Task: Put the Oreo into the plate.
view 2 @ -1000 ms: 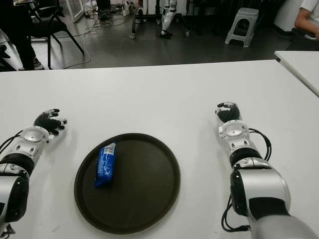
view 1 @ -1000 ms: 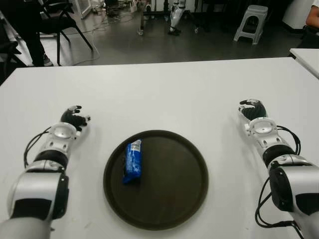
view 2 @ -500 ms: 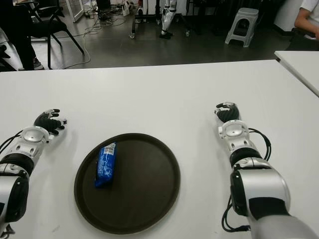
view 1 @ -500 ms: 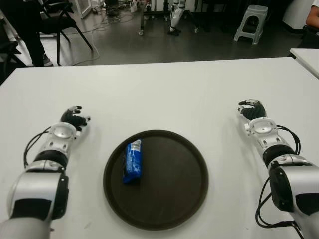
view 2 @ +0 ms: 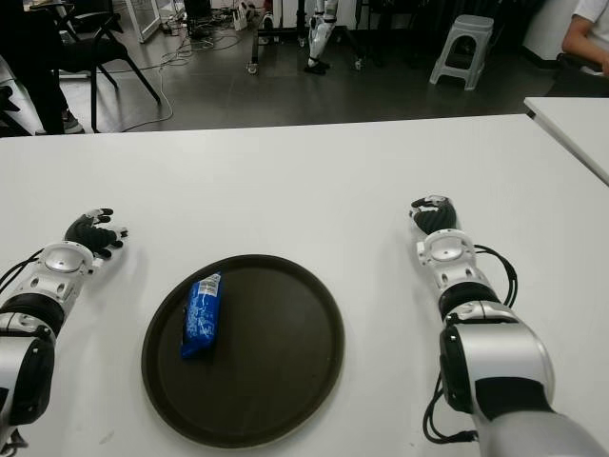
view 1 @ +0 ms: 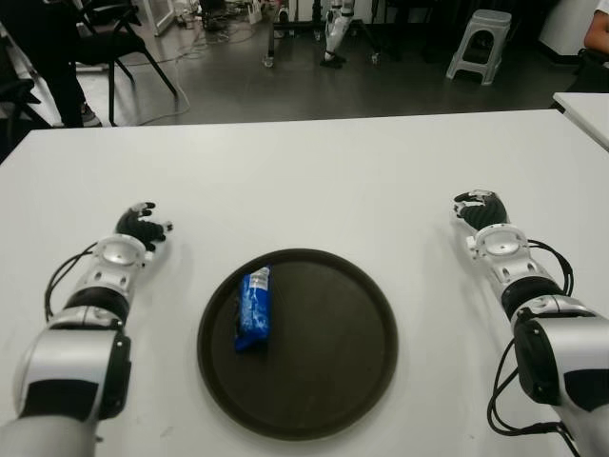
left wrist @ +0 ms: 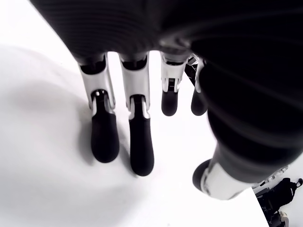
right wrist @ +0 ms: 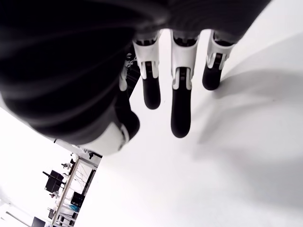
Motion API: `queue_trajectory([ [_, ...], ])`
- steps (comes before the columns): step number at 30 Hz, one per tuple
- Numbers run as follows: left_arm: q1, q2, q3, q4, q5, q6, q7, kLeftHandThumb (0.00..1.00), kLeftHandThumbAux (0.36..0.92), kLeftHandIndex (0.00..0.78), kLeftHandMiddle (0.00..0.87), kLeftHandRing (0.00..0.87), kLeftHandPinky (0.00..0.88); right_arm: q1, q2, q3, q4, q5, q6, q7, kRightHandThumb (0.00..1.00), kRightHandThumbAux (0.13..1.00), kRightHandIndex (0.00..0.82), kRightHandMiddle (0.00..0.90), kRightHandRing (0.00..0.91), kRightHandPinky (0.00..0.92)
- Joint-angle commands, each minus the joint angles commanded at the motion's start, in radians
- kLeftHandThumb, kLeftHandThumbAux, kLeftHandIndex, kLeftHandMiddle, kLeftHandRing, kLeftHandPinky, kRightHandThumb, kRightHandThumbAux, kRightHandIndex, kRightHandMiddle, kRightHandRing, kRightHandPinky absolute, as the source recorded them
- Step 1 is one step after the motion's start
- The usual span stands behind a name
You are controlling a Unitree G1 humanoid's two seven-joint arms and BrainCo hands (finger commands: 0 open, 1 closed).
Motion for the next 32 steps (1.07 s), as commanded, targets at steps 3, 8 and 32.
queue_trajectory([
  [3, 0.001, -0.001, 0.0, 0.001, 0.001, -0.002, 0.002, 0.222, 0.773, 0.143, 0.112, 0.161, 0.233, 0.001, -0.002, 0.0, 0.0, -0.001, -0.001, 0.002, 0.686, 0.734, 0.418, 0.771, 0.778, 0.731],
  [8, 0.0, -0.003, 0.005, 0.002, -0.003, 0.0, 0.002, 0.23, 0.77, 0.145, 0.11, 0.161, 0.235, 0.003, -0.004, -0.001, 0.001, 0.0, -0.006, 0.005, 0.684, 0.735, 0.416, 0.771, 0.779, 0.725],
  [32, 0.0, -0.003, -0.006, 0.003, 0.007, 0.009, 0.01, 0.2, 0.773, 0.12, 0.099, 0.143, 0.198, 0.004, -0.005, 0.022, 0.002, -0.019, -0.002, 0.004, 0.686, 0.733, 0.418, 0.764, 0.769, 0.711],
])
